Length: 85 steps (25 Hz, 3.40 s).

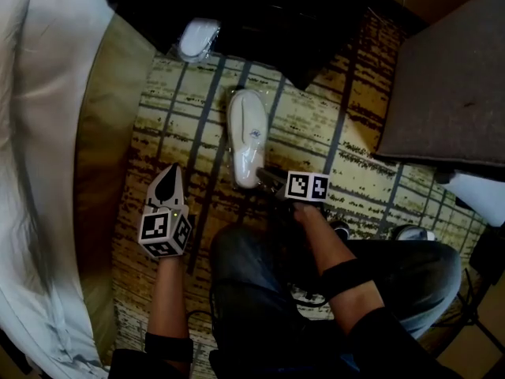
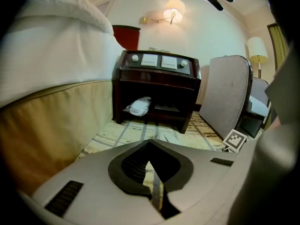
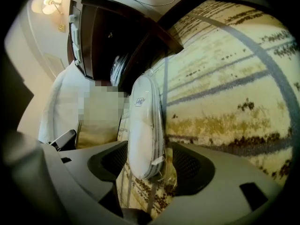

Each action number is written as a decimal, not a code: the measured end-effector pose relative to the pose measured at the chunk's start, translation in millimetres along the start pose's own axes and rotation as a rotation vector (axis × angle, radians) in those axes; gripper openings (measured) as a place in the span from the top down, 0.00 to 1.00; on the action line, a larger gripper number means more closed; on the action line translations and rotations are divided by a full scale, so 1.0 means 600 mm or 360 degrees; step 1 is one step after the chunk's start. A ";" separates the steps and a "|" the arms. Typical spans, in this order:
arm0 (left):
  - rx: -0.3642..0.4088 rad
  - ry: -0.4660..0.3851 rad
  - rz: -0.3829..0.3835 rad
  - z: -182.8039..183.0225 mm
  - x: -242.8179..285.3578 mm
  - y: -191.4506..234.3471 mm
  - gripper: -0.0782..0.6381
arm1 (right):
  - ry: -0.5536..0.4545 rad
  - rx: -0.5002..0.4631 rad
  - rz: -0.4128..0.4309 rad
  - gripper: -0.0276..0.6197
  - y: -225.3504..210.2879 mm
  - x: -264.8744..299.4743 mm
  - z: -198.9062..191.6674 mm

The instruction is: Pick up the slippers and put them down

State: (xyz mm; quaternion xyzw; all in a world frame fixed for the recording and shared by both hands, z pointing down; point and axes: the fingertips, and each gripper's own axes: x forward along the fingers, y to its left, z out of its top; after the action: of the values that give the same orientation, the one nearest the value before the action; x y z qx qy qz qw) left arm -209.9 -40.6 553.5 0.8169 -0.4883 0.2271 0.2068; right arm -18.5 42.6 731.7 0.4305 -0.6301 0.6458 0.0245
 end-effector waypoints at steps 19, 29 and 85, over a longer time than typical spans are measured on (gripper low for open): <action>-0.0013 0.0053 -0.0032 -0.031 0.019 -0.008 0.89 | 0.0052 0.0174 0.0154 0.57 0.004 0.053 -0.014; -0.0026 0.0079 -0.0032 -0.048 0.017 -0.010 0.89 | 0.0061 0.0187 0.0171 0.74 -0.004 0.057 -0.025; -0.0061 0.0113 -0.0054 -0.071 0.045 -0.037 0.89 | -0.0442 -0.0100 0.0493 0.85 0.157 -0.048 0.107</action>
State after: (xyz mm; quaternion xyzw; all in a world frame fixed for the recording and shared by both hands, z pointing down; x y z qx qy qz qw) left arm -185.8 -26.1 601.0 0.8123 -0.4710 0.2428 0.2435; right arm -20.6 -15.7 629.3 0.4124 -0.7058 0.5564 -0.1486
